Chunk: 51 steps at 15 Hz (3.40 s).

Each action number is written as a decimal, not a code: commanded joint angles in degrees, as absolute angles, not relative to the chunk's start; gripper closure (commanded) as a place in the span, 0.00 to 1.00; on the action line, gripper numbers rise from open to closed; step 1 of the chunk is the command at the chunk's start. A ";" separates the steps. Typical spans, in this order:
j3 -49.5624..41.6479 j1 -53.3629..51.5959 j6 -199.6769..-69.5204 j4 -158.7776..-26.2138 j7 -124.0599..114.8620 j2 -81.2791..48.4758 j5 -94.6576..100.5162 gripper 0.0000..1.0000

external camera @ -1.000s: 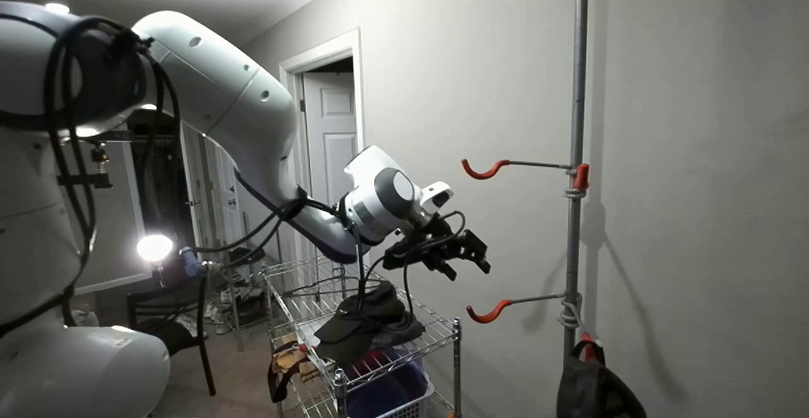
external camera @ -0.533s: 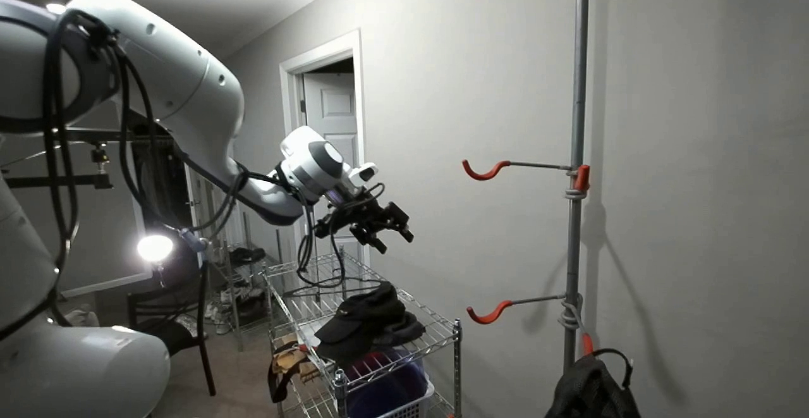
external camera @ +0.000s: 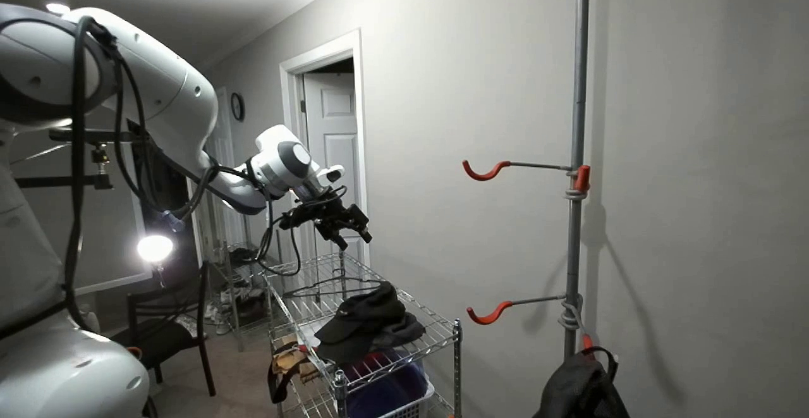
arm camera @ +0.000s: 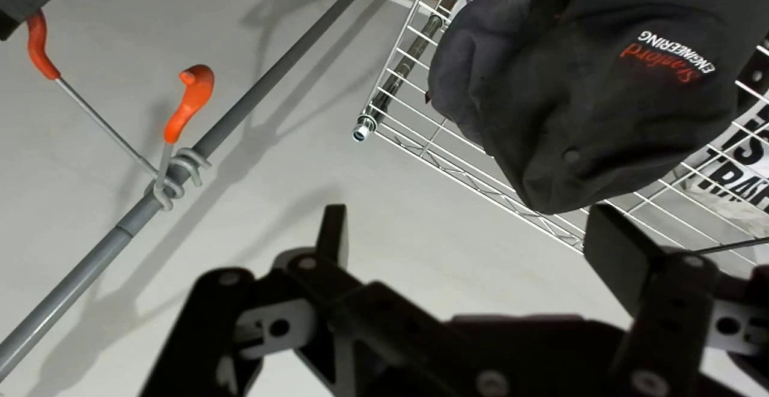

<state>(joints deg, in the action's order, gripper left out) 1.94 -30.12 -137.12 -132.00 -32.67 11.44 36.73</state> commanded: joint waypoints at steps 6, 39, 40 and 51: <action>11.17 -17.60 -141.89 -123.90 -23.36 -3.18 27.07 0.00; 9.89 -20.21 -141.20 -111.34 -13.53 -23.83 20.61 0.99; 9.86 -20.19 -141.27 -111.41 -13.53 -23.72 20.38 1.00; 8.64 -21.64 -127.85 -109.93 -18.08 -11.90 24.65 1.00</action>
<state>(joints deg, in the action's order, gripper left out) 8.89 -20.80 -131.12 -108.45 -16.25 -17.56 22.68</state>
